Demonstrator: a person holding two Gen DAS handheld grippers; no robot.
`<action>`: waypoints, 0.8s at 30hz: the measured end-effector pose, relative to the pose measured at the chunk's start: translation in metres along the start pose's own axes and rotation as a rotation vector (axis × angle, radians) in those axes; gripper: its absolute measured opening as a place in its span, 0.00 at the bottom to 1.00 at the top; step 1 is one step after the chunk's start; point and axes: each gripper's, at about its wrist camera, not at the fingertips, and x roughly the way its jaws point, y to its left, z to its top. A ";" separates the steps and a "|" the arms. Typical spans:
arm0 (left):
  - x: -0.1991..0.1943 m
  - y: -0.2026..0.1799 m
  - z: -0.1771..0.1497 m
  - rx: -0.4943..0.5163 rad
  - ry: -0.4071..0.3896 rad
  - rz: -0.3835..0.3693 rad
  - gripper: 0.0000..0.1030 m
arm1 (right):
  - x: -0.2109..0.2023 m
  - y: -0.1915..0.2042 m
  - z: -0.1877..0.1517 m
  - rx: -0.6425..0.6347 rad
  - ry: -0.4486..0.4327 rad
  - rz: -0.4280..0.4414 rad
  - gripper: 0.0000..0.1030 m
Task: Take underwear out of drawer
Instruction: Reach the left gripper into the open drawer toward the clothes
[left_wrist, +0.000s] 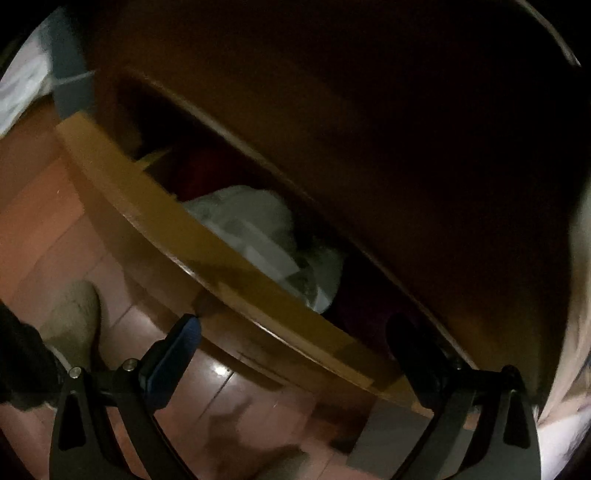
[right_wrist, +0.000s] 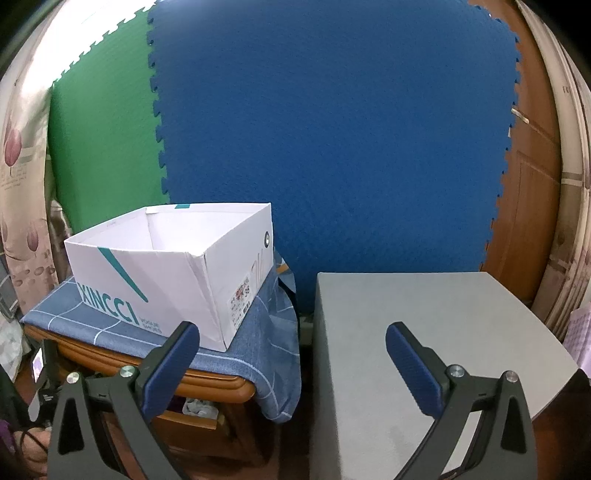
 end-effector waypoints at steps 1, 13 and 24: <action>0.001 0.003 0.000 -0.020 -0.008 0.007 0.98 | 0.000 0.000 0.000 -0.002 0.001 -0.001 1.00; 0.022 0.027 -0.006 -0.306 0.082 0.004 1.00 | 0.000 -0.003 -0.001 0.008 0.004 0.007 1.00; 0.006 0.037 -0.018 -0.271 0.147 0.104 1.00 | 0.001 -0.007 -0.002 0.027 0.007 0.015 1.00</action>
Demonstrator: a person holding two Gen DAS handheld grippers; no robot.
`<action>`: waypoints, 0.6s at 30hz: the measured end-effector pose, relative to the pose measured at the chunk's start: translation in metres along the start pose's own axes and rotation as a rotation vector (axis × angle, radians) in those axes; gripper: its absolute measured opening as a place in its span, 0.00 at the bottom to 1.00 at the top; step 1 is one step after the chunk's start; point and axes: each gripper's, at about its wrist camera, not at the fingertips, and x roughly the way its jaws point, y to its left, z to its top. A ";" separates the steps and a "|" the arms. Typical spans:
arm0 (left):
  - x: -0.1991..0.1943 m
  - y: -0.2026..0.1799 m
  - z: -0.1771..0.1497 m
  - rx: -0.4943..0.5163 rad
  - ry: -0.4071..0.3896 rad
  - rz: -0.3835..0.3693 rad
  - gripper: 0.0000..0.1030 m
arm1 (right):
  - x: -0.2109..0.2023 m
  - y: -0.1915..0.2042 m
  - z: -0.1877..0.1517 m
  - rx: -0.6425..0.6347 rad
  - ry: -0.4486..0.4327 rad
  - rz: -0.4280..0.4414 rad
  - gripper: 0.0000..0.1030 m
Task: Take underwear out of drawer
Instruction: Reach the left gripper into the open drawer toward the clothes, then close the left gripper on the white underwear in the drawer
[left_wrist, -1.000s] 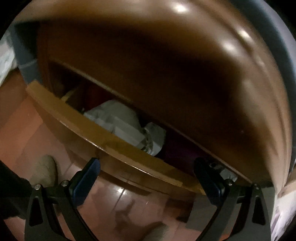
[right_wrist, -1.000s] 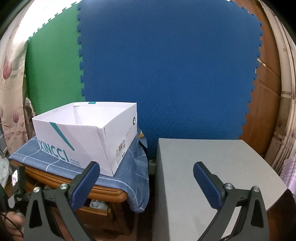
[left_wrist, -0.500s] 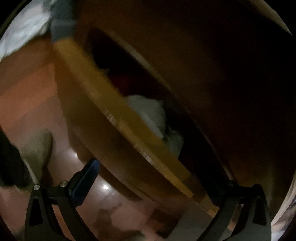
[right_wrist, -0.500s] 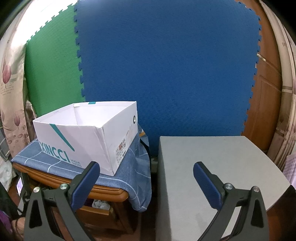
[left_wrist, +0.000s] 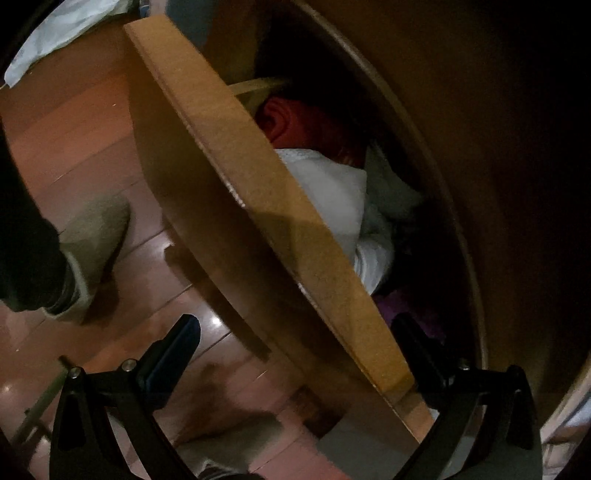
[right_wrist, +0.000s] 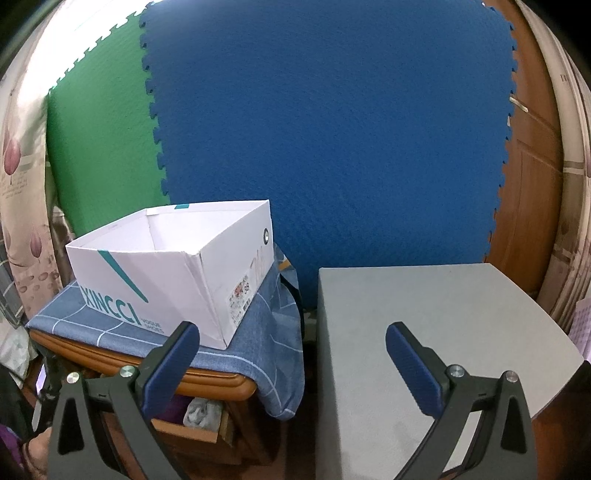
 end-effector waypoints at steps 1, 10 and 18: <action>-0.002 0.004 -0.002 0.012 0.011 0.011 1.00 | 0.000 -0.001 0.000 0.004 0.001 0.001 1.00; -0.016 0.022 -0.013 0.075 0.110 0.049 1.00 | 0.000 -0.009 0.000 0.039 0.003 0.009 1.00; -0.045 0.016 -0.012 0.123 0.193 0.086 1.00 | -0.001 -0.013 0.000 0.059 0.003 0.017 1.00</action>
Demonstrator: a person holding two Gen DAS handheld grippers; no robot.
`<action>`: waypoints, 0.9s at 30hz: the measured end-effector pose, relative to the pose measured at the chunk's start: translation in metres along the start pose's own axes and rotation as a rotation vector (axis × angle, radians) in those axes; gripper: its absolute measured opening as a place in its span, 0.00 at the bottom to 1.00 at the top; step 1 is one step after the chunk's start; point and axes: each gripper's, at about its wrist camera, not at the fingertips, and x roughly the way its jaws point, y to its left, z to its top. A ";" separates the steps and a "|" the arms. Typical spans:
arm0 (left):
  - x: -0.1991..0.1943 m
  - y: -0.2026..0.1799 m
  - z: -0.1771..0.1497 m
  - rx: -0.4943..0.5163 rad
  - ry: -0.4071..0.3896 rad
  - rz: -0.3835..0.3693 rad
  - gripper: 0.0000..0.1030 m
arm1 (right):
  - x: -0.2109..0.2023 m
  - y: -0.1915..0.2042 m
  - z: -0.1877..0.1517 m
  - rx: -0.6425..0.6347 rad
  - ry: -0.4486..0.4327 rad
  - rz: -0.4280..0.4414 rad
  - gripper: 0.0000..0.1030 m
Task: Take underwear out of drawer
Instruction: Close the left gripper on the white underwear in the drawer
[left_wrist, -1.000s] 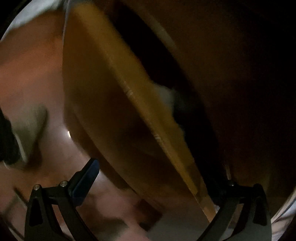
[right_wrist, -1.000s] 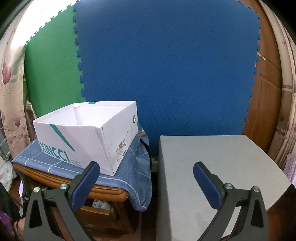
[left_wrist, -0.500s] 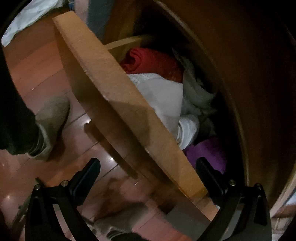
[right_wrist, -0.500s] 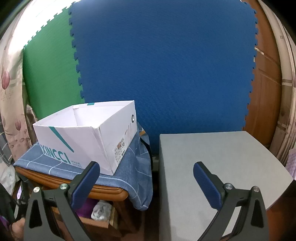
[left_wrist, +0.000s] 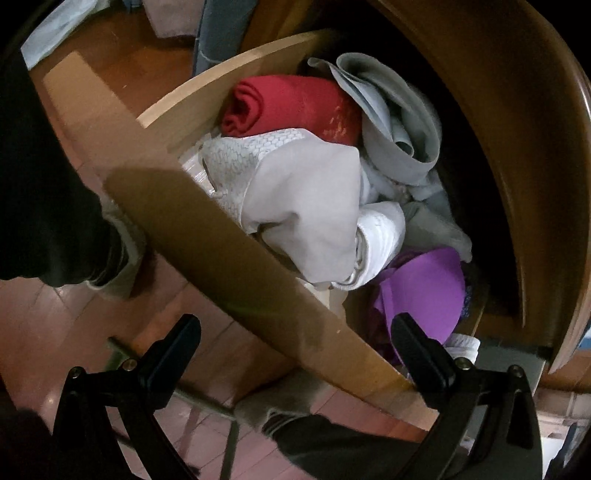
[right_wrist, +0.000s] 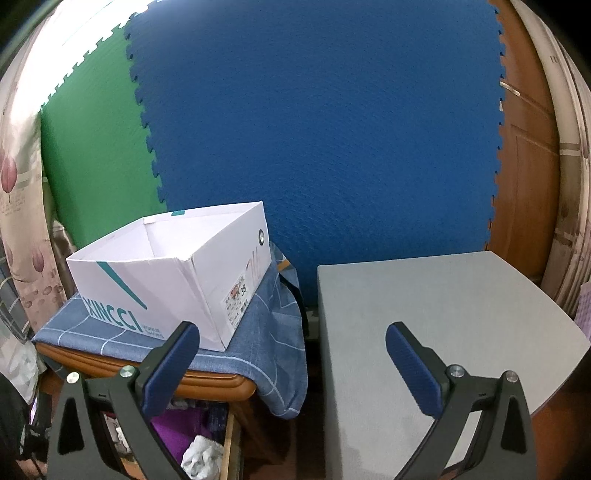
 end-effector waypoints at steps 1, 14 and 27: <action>0.003 0.005 -0.004 0.008 0.009 0.004 1.00 | 0.000 0.000 0.000 0.002 0.000 0.002 1.00; -0.007 0.042 0.002 0.004 0.128 0.072 1.00 | -0.001 -0.005 0.000 0.035 -0.001 0.011 1.00; -0.039 0.038 0.012 0.132 0.062 0.108 0.98 | 0.000 -0.005 -0.001 0.033 0.000 0.013 1.00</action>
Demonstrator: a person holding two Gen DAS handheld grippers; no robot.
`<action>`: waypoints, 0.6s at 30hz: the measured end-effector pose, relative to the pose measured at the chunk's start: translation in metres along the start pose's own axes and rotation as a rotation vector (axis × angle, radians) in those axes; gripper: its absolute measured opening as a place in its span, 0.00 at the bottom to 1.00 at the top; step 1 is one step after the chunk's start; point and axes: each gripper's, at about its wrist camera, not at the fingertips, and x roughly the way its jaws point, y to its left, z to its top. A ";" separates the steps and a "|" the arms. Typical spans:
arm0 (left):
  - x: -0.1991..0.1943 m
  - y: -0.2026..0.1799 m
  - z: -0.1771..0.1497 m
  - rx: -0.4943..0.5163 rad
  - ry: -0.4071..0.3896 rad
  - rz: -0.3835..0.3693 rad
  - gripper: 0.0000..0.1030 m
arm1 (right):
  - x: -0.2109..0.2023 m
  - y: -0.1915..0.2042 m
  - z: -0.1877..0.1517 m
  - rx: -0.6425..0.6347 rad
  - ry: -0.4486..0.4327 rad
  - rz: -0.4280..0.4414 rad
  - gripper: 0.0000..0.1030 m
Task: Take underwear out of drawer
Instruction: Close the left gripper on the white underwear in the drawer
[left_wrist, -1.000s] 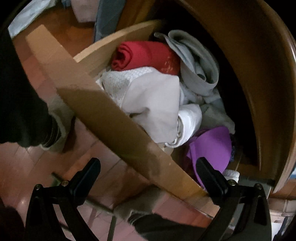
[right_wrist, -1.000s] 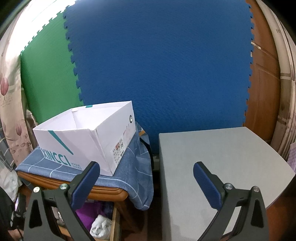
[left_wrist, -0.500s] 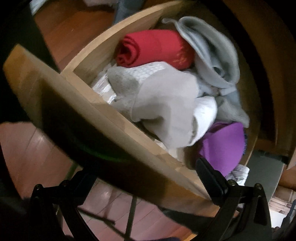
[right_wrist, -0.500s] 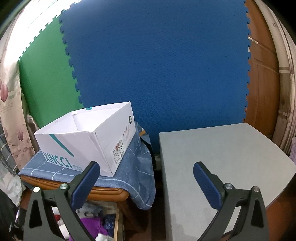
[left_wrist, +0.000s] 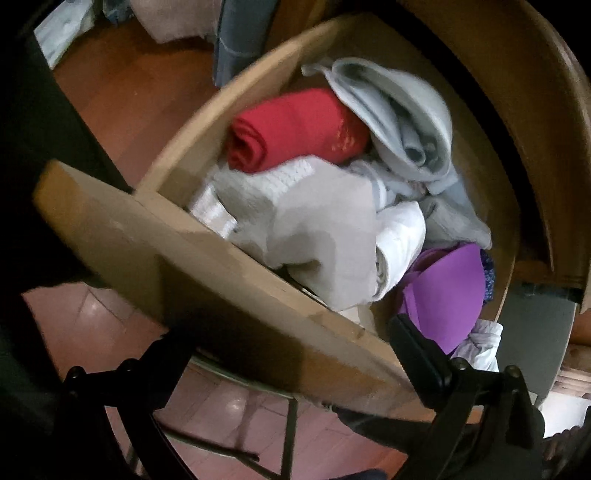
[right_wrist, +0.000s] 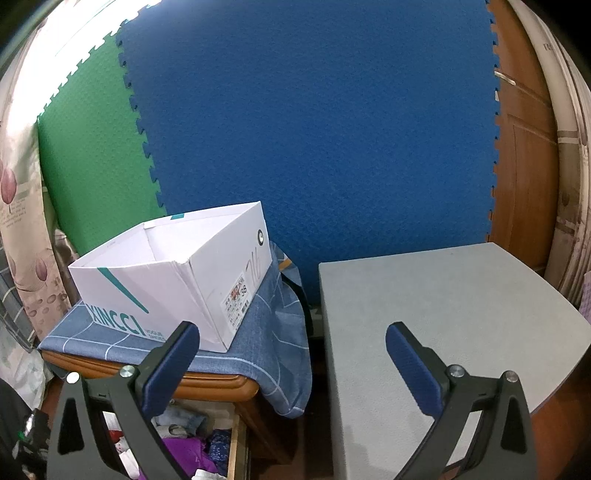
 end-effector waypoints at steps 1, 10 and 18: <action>-0.006 0.003 0.001 0.000 0.001 0.005 0.98 | 0.000 0.000 0.000 0.001 0.000 0.000 1.00; -0.102 -0.008 -0.004 0.124 -0.308 -0.056 0.99 | 0.001 0.000 0.000 0.013 -0.004 0.007 1.00; -0.052 -0.043 0.043 0.034 -0.141 -0.321 0.98 | 0.000 -0.001 0.001 0.012 -0.010 0.013 1.00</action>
